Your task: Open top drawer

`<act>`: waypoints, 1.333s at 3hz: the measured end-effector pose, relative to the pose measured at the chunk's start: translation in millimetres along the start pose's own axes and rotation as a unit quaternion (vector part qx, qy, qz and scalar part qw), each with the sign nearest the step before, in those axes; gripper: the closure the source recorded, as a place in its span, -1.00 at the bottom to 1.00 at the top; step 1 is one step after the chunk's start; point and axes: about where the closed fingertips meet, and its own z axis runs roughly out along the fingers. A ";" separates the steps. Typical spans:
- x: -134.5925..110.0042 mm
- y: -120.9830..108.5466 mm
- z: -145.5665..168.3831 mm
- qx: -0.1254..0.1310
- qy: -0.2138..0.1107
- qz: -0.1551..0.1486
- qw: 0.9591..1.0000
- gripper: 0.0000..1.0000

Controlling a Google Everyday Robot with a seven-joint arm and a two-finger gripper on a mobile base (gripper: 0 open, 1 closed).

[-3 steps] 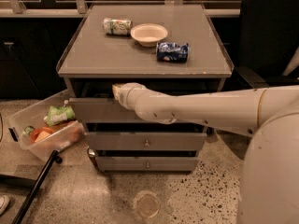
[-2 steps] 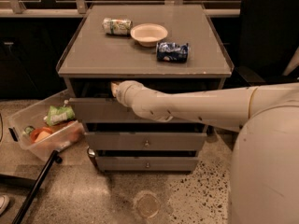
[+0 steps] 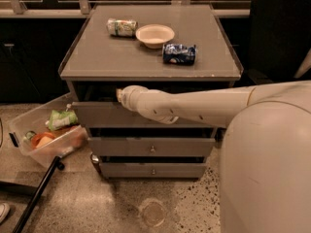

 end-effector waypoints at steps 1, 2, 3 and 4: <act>12.4 -8.6 10.7 0.005 0.022 0.014 1.000 1.00; 26.7 -18.1 11.8 0.012 0.047 0.022 0.999 1.00; 24.1 -18.7 8.8 0.013 0.050 0.021 0.998 1.00; 35.1 -24.7 -19.4 0.018 0.086 0.001 0.996 1.00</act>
Offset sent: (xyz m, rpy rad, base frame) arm 0.0020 -0.0191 -0.0517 -0.0387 0.1646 -0.0173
